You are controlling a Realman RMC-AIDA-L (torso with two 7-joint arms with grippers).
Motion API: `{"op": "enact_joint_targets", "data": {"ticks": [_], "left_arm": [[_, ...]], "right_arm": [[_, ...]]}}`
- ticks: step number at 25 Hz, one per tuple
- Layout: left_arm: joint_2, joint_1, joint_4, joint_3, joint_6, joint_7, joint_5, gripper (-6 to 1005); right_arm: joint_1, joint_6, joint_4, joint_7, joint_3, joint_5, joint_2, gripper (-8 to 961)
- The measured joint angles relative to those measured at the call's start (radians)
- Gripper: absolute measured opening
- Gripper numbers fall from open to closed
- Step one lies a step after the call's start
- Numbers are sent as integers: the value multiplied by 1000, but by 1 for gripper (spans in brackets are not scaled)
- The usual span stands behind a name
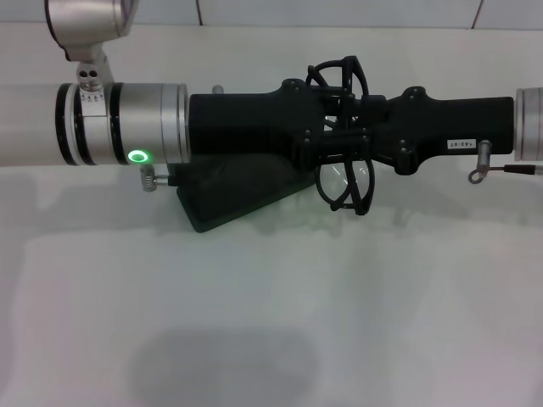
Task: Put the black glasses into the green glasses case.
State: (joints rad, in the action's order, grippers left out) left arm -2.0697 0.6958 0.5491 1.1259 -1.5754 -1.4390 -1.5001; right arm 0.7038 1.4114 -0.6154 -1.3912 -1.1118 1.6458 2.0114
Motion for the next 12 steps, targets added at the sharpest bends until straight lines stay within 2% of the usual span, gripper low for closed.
{"op": "enact_joint_targets", "data": {"ticks": [12], "left_arm": [[4,-1,0,0,1,2,0,472]], "right_arm": [[-9,-26,-11,7,21,-9,-7,98]]}}
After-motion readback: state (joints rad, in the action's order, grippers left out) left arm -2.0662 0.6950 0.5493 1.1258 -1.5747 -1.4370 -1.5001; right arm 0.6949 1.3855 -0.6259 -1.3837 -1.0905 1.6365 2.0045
